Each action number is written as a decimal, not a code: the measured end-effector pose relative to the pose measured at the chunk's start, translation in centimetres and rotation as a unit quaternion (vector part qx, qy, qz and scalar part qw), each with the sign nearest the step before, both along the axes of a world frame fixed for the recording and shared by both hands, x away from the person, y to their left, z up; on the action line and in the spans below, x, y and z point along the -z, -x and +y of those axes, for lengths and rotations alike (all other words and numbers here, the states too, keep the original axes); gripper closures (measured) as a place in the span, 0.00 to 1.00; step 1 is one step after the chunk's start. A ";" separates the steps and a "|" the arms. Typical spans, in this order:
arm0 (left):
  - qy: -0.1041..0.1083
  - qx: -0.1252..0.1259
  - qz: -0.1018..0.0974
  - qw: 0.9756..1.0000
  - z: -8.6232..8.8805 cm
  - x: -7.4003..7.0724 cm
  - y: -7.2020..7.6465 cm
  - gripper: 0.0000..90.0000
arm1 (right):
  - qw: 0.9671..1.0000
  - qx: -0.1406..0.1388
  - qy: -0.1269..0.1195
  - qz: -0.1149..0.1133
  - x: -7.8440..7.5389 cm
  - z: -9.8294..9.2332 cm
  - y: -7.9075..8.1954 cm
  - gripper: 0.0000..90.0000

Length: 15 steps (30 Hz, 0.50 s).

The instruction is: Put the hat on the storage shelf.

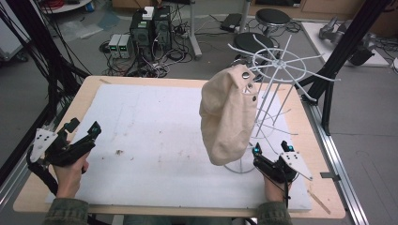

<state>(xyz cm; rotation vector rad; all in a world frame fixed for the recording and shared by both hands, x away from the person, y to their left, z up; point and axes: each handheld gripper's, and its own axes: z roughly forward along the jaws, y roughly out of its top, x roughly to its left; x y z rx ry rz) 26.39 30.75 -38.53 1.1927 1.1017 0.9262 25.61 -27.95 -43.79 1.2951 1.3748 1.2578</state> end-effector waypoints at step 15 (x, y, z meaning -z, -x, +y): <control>-0.011 -0.068 0.008 0.998 1.5 3.0 1.4 0.25 | 1.000 0.018 -0.016 0.001 0.2 -0.9 0.3 0.07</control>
